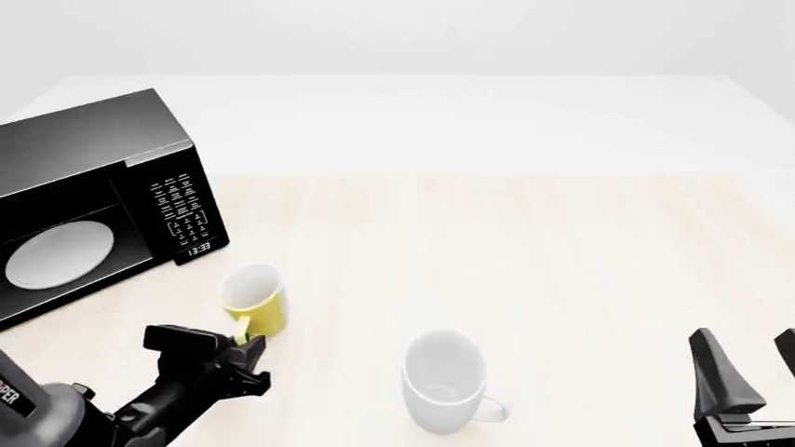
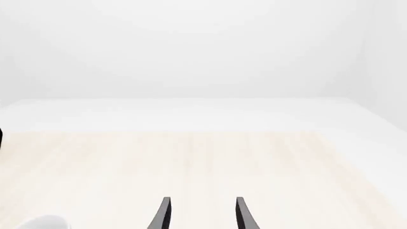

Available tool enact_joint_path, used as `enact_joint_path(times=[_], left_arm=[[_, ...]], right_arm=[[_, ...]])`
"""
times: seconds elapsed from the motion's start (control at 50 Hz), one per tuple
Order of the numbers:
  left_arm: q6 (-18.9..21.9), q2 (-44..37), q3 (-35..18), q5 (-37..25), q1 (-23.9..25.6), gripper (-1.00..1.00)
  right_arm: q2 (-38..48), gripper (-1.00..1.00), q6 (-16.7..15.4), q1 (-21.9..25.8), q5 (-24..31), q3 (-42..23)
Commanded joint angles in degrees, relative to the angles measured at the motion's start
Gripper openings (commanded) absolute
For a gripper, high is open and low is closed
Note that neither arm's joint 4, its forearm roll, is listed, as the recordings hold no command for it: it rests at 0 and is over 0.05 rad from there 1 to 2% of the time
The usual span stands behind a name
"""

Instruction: Put the yellow and white mug in the microwave and close it.

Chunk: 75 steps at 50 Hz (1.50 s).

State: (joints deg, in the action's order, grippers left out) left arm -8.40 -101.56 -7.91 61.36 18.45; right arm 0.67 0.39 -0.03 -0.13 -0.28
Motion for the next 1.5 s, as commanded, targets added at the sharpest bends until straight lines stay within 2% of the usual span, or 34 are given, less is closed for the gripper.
enact_joint_path(times=[0.02,0.14,0.26,0.38,0.4,0.48,0.5,0.64,0.76,0.84,1.22,1.5], left_arm=[[-0.4,3.1,2.7,1.0,-1.3,-1.00],[-0.2,4.9,4.5,1.6,-2.4,-1.00],[0.1,11.5,6.6,-1.2,-3.4,-1.00],[3.1,21.1,7.8,-5.6,-6.1,-1.00],[5.1,23.8,7.9,-6.9,-8.2,-1.00],[6.5,27.5,7.9,-8.9,-10.1,-1.00],[7.5,31.1,7.9,-10.9,-11.1,-1.00],[7.9,36.2,7.9,-14.7,-12.2,-1.00],[8.4,37.0,7.9,-14.8,-15.3,-1.00],[7.2,33.5,7.9,-12.1,-17.9,-1.00],[9.2,24.5,7.7,-1.8,-29.1,-1.00],[9.5,18.6,4.0,0.6,-34.3,-1.00]], right_arm=[[-0.1,1.00,-0.1,0.0,0.0,0.1],[-0.1,1.00,-0.1,0.0,0.0,0.1],[-0.1,1.00,-0.1,0.0,0.0,0.1],[-0.1,1.00,-0.1,0.0,0.0,0.1],[-0.1,1.00,-0.1,0.0,0.0,0.1],[-0.1,1.00,-0.1,0.0,0.0,0.1],[-0.1,1.00,-0.1,0.0,0.0,0.1],[-0.1,1.00,-0.1,0.0,0.0,0.1],[-0.1,1.00,-0.1,0.0,0.0,0.1],[-0.1,1.00,-0.1,0.0,0.0,0.1],[-0.1,1.00,-0.1,0.0,0.0,0.1],[-0.1,1.00,-0.1,0.0,0.0,0.1]])
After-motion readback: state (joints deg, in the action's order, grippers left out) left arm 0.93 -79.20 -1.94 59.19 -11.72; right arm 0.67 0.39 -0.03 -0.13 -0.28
